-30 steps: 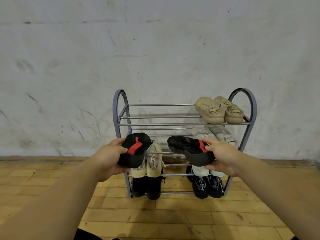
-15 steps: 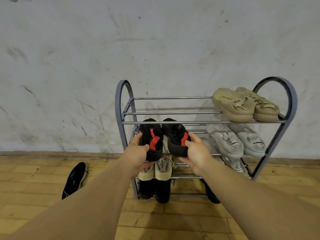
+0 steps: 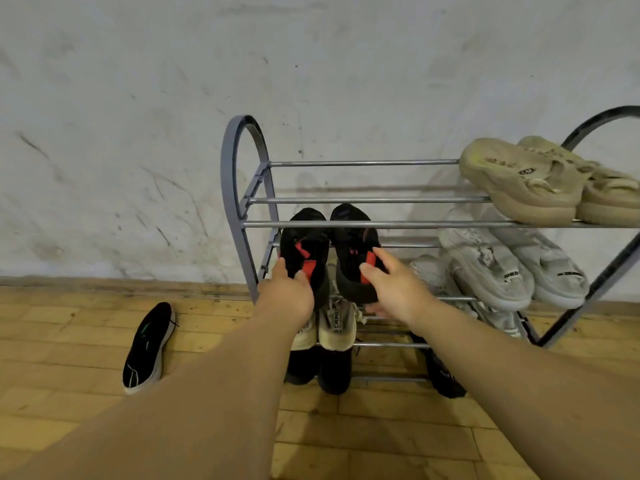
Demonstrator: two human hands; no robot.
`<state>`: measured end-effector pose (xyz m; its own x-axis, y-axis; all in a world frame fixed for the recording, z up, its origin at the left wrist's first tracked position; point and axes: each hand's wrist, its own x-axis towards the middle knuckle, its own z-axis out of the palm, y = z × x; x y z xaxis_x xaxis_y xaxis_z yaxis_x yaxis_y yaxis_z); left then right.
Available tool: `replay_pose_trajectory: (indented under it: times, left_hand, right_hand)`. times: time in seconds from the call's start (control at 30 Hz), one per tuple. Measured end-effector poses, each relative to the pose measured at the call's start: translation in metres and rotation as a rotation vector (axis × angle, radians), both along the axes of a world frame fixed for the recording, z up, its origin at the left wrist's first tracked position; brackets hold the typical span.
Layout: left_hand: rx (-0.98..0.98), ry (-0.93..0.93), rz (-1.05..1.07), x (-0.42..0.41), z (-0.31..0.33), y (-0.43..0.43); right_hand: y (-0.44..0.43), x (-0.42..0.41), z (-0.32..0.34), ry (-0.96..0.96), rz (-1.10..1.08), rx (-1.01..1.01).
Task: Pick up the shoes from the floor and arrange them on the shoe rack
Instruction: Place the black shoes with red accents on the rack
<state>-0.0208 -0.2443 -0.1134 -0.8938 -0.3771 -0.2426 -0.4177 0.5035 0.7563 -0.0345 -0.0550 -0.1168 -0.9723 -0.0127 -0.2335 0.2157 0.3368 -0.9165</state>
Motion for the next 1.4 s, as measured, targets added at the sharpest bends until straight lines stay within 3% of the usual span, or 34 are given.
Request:
replay_pose_trajectory:
  times: [0.1, 0.27, 0.53, 0.77, 0.93, 1.03, 1.17, 1.4]
  left_hand:
    - [-0.058, -0.08, -0.066, 0.001, 0.002, 0.003]
    - [-0.195, -0.097, -0.28, 0.003, -0.001, -0.004]
    - [-0.321, 0.055, -0.243, 0.006, -0.009, -0.023]
    - [-0.193, 0.016, -0.307, 0.009, -0.003, -0.031]
    - [-0.157, -0.206, -0.45, 0.024, 0.027, -0.037]
    - [-0.269, -0.34, -0.543, 0.043, 0.061, -0.045]
    - [-0.381, -0.235, -0.559, 0.083, 0.115, -0.06]
    - [-0.177, -0.051, -0.418, 0.189, 0.154, -0.13]
  right_hand:
    - [0.004, 0.003, -0.007, 0.069, 0.087, 0.173]
    - [0.005, 0.002, -0.01, 0.111, 0.11, 0.227]
    - [-0.003, 0.005, -0.009, 0.112, 0.123, 0.192]
    - [-0.015, 0.004, -0.009, 0.128, 0.218, 0.301]
    - [-0.012, 0.011, 0.006, 0.137, 0.238, 0.443]
    - [-0.02, 0.026, 0.021, 0.208, 0.191, 0.584]
    - [-0.036, 0.06, 0.046, 0.29, 0.284, 0.634]
    - [-0.074, 0.128, 0.077, 0.284, 0.682, 0.626]
